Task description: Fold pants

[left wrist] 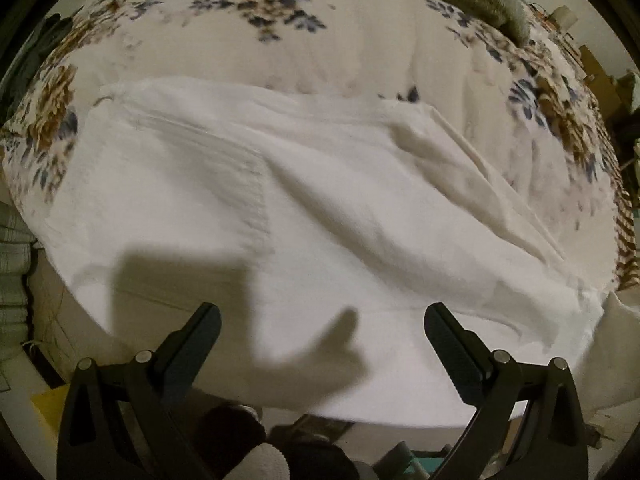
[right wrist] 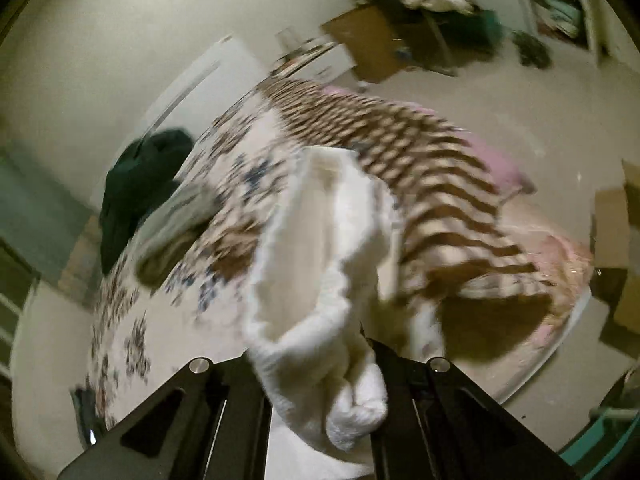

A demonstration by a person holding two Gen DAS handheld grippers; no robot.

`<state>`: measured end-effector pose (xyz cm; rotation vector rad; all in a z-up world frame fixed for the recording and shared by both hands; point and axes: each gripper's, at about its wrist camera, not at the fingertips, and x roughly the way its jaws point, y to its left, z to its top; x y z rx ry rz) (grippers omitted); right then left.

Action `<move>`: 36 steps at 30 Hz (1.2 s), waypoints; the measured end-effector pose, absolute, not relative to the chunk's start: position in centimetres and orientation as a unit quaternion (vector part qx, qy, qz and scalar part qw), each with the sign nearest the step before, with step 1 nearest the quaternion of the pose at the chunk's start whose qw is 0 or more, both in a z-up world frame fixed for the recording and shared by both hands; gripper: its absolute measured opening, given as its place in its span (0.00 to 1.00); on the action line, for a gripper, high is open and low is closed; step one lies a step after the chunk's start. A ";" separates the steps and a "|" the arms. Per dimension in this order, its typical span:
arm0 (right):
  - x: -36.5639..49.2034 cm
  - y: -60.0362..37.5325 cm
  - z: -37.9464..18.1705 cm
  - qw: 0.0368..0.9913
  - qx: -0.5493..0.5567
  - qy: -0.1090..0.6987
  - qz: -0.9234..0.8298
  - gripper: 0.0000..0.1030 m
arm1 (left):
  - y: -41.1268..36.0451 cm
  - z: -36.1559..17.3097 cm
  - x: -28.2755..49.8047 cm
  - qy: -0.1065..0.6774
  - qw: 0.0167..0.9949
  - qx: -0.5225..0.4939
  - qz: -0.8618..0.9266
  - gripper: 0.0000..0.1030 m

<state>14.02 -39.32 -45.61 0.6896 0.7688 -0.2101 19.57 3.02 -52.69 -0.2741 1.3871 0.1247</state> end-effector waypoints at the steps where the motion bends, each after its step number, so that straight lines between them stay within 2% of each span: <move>1: 14.6 -38.1 -45.5 0.863 0.316 0.380 -0.104 0.05 | 3.6 -52.6 19.4 0.640 0.756 -0.125 0.053 1.00; 4: 14.6 -38.6 -46.3 0.854 0.289 0.400 -0.164 0.05 | 5.7 -51.9 19.0 0.650 0.747 -0.128 0.049 1.00; 8: 12.7 -44.8 -48.8 0.796 0.370 0.404 -0.256 0.05 | 7.4 -51.3 19.2 0.648 0.751 -0.118 0.036 1.00; 11: 10.4 -47.1 -48.5 0.789 0.406 0.378 -0.266 0.05 | 6.0 -50.7 19.2 0.642 0.759 -0.107 0.024 1.00; 15: 10.3 -46.2 -47.0 0.805 0.388 0.365 -0.260 0.06 | 4.9 -50.9 19.4 0.650 0.750 -0.122 0.007 1.00; 21: 13.9 -35.1 -41.6 0.870 0.292 0.373 -0.134 0.06 | 4.1 -49.7 20.1 0.641 0.756 -0.132 -0.002 1.00; 24: 15.6 -28.4 -41.7 0.884 0.254 0.387 -0.069 0.06 | 5.1 -49.0 20.0 0.637 0.758 -0.137 -0.002 1.00; 30: 18.5 -16.8 -47.2 0.870 0.204 0.449 0.016 0.06 | 9.5 -48.0 19.2 0.622 0.769 -0.142 0.021 1.00; 36: 19.9 -5.6 -55.2 0.834 0.163 0.521 0.075 0.06 | 14.5 -49.2 18.3 0.622 0.770 -0.131 0.058 1.00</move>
